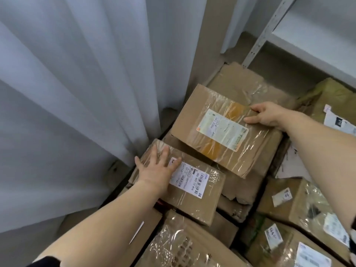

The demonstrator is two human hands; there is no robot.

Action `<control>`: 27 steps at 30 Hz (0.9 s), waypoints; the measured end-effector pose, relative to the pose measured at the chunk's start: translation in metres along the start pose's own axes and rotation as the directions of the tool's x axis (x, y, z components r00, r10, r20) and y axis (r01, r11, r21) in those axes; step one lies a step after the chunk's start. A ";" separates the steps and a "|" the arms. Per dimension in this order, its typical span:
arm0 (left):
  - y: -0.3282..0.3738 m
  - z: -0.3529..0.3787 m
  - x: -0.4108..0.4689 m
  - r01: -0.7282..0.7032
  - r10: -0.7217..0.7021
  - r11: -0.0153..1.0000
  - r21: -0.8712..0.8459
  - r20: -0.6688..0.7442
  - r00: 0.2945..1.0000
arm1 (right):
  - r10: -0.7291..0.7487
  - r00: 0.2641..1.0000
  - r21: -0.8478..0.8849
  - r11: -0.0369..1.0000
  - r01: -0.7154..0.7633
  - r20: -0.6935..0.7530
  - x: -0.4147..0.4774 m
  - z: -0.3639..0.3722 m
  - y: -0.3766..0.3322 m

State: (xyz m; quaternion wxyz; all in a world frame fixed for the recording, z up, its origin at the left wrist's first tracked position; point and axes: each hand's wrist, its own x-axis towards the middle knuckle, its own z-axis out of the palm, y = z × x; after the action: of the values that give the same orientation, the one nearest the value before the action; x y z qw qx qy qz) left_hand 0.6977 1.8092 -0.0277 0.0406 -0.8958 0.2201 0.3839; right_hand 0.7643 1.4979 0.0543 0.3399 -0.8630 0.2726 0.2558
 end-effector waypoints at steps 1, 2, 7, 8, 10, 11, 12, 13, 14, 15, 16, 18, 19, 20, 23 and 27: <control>-0.001 0.001 0.003 -0.015 0.016 1.000 -0.004 0.015 1.000 | 0.016 1.000 0.025 1.000 -0.016 0.010 0.007 0.006 0.005; -0.002 0.002 0.006 -0.028 0.028 1.000 -0.012 0.034 0.999 | 0.033 0.999 0.069 0.997 -0.035 0.024 0.012 0.012 0.009; -0.005 -0.006 0.013 -0.063 0.066 0.998 -0.031 0.112 0.992 | 0.055 0.997 0.218 0.974 -0.065 0.052 0.038 0.036 0.022; -0.005 -0.007 0.014 -0.064 0.067 0.997 -0.031 0.119 0.991 | 0.053 0.998 0.225 0.973 -0.060 0.041 0.041 0.039 0.022; -0.005 -0.006 0.017 -0.063 0.067 0.997 -0.034 0.128 0.990 | 0.036 0.999 0.224 0.974 -0.042 0.029 0.048 0.044 0.025; -0.005 -0.006 0.018 -0.064 0.068 0.997 -0.038 0.131 0.989 | 0.028 0.999 0.219 0.975 -0.034 0.029 0.050 0.046 0.028; -0.005 -0.006 0.019 -0.064 0.069 0.997 -0.043 0.132 0.989 | 0.021 0.999 0.211 0.977 -0.026 0.026 0.050 0.047 0.032; -0.005 -0.005 0.020 -0.065 0.070 0.997 -0.046 0.132 0.989 | 0.018 1.000 0.209 0.978 -0.023 0.025 0.050 0.048 0.035; -0.005 -0.005 0.020 -0.065 0.071 0.997 -0.048 0.133 0.988 | 0.023 0.999 0.211 0.977 -0.027 0.025 0.049 0.049 0.038; -0.005 -0.005 0.021 -0.066 0.073 0.997 -0.050 0.136 0.988 | 0.034 0.999 0.219 0.975 -0.038 0.022 0.047 0.049 0.041; -0.006 -0.005 0.021 -0.070 0.076 0.996 -0.049 0.140 0.987 | 0.050 0.999 0.226 0.973 -0.051 0.007 0.045 0.050 0.044; -0.007 -0.005 0.020 -0.083 0.089 0.995 -0.048 0.141 0.986 | 0.080 0.996 0.243 0.968 -0.068 -0.040 0.040 0.053 0.047; -0.008 -0.004 0.019 -0.092 0.097 0.995 -0.044 0.135 0.986 | 0.085 0.995 0.257 0.964 -0.067 -0.057 0.038 0.054 0.047; -0.010 -0.003 0.018 -0.099 0.103 0.994 -0.036 0.127 0.986 | 0.086 0.994 0.269 0.961 -0.066 -0.064 0.034 0.056 0.045; -0.013 -0.001 0.016 -0.123 0.122 0.992 0.006 0.116 0.986 | 0.092 0.995 0.294 0.953 -0.073 -0.051 0.025 0.059 0.040; -0.015 0.005 0.015 -0.151 0.147 0.988 0.032 0.098 0.984 | 0.089 0.995 0.322 0.944 -0.069 -0.047 0.016 0.061 0.036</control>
State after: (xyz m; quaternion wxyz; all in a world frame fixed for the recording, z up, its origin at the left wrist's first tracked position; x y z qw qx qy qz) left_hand 0.7098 1.8191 -0.0433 0.0399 -0.8566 0.2920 0.4236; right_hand 0.7366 1.5151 -0.0108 0.4565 -0.7922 0.3551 0.1950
